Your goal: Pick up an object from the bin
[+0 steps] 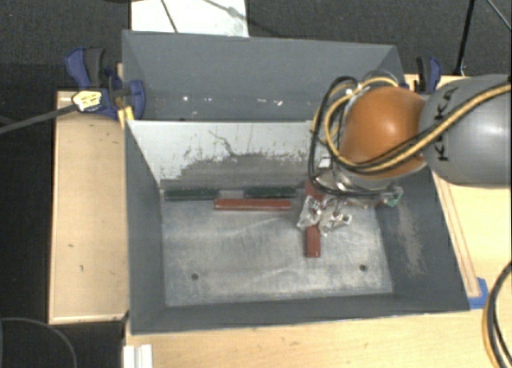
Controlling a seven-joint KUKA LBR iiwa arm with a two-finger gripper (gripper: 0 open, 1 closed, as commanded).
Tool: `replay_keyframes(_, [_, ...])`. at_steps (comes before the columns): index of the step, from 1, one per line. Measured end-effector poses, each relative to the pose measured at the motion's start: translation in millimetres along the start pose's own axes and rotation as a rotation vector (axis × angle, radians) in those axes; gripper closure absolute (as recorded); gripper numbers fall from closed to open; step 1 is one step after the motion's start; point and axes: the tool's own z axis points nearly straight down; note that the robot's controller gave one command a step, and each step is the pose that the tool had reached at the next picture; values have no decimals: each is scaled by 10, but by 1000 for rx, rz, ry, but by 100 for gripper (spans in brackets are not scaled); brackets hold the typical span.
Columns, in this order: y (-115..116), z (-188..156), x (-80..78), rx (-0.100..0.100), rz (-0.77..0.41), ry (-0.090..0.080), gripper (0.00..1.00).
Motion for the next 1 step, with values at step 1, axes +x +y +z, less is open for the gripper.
replay_keyframes(1, [150, -1267, 36, -3, -35, 2, 100])
